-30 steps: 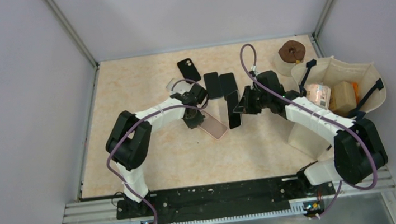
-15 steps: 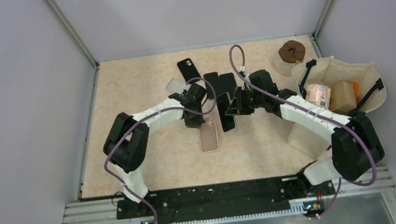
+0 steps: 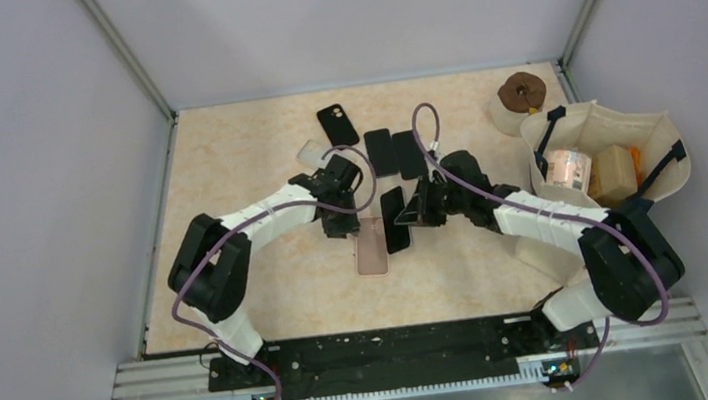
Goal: Put the phone into the phone case
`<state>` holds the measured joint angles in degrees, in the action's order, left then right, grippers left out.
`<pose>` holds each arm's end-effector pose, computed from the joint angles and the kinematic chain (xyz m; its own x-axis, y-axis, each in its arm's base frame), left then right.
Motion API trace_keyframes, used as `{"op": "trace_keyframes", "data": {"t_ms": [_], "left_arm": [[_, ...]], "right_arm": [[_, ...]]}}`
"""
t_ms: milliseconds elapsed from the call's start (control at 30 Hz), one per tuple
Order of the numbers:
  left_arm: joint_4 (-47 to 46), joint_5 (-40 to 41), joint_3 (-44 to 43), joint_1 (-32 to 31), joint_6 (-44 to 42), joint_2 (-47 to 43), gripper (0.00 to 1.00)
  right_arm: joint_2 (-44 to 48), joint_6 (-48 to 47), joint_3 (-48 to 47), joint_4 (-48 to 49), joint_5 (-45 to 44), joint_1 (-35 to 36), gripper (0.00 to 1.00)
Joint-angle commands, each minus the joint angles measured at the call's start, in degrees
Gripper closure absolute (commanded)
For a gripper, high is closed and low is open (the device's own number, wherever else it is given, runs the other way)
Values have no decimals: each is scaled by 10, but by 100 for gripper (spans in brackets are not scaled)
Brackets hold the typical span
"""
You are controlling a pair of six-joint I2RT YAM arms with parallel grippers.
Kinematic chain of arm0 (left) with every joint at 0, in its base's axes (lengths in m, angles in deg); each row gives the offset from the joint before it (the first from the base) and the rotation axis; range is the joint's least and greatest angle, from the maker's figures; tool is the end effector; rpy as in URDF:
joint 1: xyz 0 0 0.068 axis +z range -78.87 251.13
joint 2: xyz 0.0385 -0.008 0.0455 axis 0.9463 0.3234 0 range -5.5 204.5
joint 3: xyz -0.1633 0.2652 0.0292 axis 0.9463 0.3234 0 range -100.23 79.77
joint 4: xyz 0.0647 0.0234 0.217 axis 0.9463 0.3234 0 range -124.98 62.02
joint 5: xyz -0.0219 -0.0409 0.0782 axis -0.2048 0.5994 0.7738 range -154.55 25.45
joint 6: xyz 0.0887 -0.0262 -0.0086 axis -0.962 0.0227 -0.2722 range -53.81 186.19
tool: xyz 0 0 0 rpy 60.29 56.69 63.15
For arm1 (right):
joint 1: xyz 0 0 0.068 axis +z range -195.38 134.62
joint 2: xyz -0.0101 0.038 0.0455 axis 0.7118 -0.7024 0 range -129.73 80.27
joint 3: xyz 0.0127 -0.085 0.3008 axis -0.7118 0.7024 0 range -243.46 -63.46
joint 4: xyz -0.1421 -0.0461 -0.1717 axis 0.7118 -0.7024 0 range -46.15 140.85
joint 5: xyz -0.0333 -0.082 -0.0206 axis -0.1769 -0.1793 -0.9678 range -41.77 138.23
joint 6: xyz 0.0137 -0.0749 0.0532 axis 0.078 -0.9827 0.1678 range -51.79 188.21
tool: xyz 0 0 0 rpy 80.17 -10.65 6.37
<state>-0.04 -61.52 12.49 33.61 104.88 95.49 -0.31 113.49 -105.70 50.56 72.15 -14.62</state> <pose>0.2741 -0.2050 0.2006 -0.9472 -0.0598 -0.3151 0.0010 0.9819 -0.1894 0.2303 0.1765 0.2384 -0.9031 0.2183 -0.3697 -0.1392 0.6656 0.7332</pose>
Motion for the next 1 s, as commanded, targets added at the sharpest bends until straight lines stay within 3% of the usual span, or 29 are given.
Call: {"op": "trace_keyframes", "data": {"t_ms": [0, 200, 267, 533, 967], "left_arm": [[-5, 12, 40, 22, 44, -74, 67], [-30, -15, 117, 23, 53, -115, 96], [-47, -26, 139, 21, 57, -120, 100], [-96, -62, 165, -22, 99, -112, 100], [-128, -84, 175, -41, 138, -101, 100]], "right_arm": [[12, 55, 11, 96, -30, 37, 100], [1, 98, 34, 133, -83, 86, 100], [-6, 105, 32, 136, -99, 99, 100], [-35, 107, 27, 153, -137, 117, 100], [-111, 89, 19, 189, -84, 117, 100]]}}
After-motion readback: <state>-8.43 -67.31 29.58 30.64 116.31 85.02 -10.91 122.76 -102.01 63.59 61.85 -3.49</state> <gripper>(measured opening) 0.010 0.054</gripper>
